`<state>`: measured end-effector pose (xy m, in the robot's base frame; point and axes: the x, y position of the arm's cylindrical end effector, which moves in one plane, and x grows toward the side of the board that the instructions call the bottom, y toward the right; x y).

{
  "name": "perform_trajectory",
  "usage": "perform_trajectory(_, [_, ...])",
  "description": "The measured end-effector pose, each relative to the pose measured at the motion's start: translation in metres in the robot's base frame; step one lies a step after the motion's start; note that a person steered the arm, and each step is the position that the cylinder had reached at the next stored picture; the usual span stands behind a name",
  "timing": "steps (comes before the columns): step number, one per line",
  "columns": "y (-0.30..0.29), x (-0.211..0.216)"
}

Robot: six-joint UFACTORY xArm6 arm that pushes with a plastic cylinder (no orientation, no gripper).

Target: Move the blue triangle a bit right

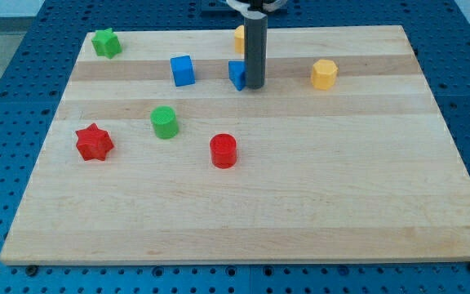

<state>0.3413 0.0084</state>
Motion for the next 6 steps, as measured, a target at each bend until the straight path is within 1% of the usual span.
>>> perform_trajectory(1, [-0.038, 0.002])
perform_trajectory(3, [-0.098, 0.02])
perform_trajectory(4, [-0.094, -0.008])
perform_trajectory(6, [0.028, -0.017])
